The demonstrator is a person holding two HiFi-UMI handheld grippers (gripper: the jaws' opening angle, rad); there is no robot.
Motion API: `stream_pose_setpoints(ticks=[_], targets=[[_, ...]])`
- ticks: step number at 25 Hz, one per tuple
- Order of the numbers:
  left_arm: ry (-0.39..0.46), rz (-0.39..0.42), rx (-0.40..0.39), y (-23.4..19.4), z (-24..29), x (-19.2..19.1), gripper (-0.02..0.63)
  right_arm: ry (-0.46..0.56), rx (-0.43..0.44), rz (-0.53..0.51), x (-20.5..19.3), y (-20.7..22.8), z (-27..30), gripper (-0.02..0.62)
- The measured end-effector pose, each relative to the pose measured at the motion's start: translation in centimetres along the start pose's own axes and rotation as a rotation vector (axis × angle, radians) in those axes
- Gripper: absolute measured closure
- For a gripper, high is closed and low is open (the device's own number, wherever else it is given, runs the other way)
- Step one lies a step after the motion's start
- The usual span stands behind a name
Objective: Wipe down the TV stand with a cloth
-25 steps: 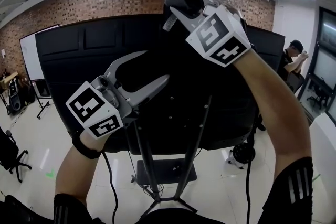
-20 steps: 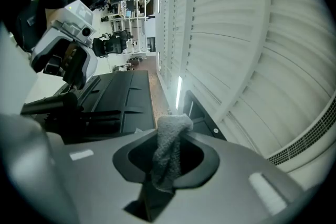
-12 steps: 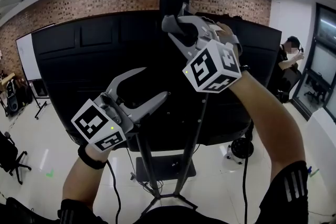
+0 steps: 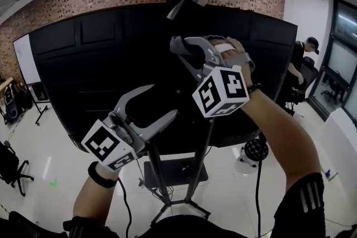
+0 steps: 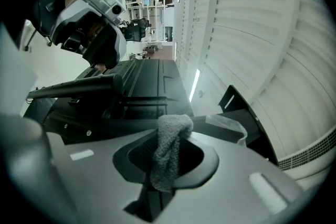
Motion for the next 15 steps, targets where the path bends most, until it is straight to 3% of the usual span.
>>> stream_pose_setpoints(ticks=[6,15], targets=[[-0.030,-0.037,0.011,1.0,-1.0,-2.7,0.325,-0.032,0.054,-0.007,-0.1,-4.3,0.1,0.526],[-0.084,-0.086,0.024,2.4,-2.5,-6.9,0.325,-0.121,0.049,-0.068,0.0,-9.3,0.0,0.526]])
Point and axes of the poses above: the fingertips, and each gripper's own axes: z forward along the fingers, y to its right, x out of its top, the point moved 1 cm from there along -z, backward along the fingers, and after that the axes turned 3 degrees about x, right-handed, at the moved point
